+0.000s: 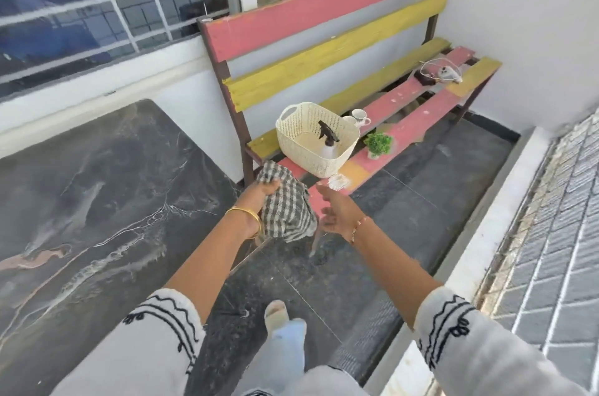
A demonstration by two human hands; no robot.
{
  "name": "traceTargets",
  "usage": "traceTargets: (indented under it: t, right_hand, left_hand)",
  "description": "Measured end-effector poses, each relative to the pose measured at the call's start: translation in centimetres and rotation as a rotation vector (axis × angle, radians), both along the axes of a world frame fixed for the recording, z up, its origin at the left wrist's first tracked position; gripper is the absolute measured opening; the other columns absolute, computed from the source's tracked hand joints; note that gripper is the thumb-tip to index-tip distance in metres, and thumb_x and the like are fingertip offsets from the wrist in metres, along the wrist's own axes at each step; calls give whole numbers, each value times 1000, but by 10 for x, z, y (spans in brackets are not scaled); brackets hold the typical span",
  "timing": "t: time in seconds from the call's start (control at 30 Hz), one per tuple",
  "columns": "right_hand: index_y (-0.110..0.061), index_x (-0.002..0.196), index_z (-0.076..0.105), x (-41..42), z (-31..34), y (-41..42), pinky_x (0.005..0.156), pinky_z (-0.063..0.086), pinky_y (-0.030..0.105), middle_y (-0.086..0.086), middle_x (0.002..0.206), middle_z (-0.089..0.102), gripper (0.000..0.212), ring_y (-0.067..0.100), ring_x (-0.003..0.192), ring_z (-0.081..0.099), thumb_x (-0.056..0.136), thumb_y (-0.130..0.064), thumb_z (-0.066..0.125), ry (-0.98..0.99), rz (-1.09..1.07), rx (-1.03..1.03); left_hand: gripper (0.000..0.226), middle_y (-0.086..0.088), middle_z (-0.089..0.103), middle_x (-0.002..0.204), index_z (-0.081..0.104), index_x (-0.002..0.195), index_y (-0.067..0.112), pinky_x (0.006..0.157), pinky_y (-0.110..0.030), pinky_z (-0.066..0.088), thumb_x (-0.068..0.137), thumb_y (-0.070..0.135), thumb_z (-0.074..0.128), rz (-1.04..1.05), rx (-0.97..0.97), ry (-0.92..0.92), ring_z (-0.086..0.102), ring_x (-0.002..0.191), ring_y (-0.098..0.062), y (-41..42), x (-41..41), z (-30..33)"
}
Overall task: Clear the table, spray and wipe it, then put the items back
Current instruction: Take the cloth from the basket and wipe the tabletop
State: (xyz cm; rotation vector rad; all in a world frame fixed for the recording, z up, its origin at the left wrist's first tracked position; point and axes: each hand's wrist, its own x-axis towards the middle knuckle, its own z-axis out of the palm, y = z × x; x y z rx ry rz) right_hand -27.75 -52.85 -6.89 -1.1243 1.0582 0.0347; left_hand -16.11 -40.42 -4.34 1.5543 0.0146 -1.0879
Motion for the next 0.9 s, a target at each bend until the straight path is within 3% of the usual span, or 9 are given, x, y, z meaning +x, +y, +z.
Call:
traceTargets:
  t: [0.1,0.23,0.37,0.4,0.47,0.57,0.67,0.77,0.9]
  right_hand:
    - [-6,132,45,9,-8,-25,99,45,46,20,140,45,68,36,120,49,85,-54,55,31,51,-111]
    - [-18,123,54,37,-14,-62,103,42,49,10,128,58,63,30,116,55,83,-66,45,-27,90,74]
    - [-15,105,60,75,-15,-108,62,59,32,6,88,76,60,21,78,73,88,-66,34,-162,53,313]
    - [-14,104,62,83,-14,-119,61,59,33,7,90,76,62,22,80,73,88,-67,33,-181,58,342]
    - [-11,116,59,100,-13,-135,81,56,40,11,111,69,66,28,100,67,87,-67,37,-183,49,329]
    - [-8,128,51,125,-18,-164,103,43,47,15,129,59,56,32,118,56,89,-48,51,-191,3,281]
    - [-4,118,56,140,-22,-192,94,50,43,15,112,68,39,29,100,66,88,-27,61,-205,-37,222]
    - [-4,97,60,154,-29,-220,80,55,38,11,89,74,18,23,78,71,85,-16,65,-148,-28,162]
    - [0,105,62,176,-34,-251,89,53,44,18,105,69,30,29,91,68,81,-18,70,-77,-2,26]
  left_hand:
    - [71,-12,25,152,28,142,12,114,-50,18,83,36,60,-15,-20,-1,25,138,-30,-36,11,-9]
    - [39,-15,51,135,54,117,11,106,-51,35,84,30,60,-14,-62,82,50,121,-31,-86,32,-12]
    - [26,-17,61,120,62,103,10,98,-52,43,82,25,61,28,-96,192,59,109,-32,-133,64,-20]
    - [21,-16,65,111,63,97,10,90,-51,48,83,24,60,36,-125,236,62,101,-31,-143,73,-23]
    - [19,-14,68,98,63,92,7,71,-44,51,85,24,57,53,-180,343,65,90,-28,-161,88,-24]
    - [20,-13,69,92,61,93,5,64,-38,50,85,22,57,40,-174,378,66,85,-27,-190,114,-25]
    - [24,-13,67,96,59,100,5,70,-41,54,80,18,62,27,-93,360,65,87,-29,-209,128,-28]
    - [47,-14,60,120,55,119,6,97,-51,44,76,21,67,5,7,263,57,110,-32,-226,143,-37]
    - [38,-12,61,120,57,113,6,75,-33,54,79,19,67,62,113,38,63,90,-25,-248,156,-54]
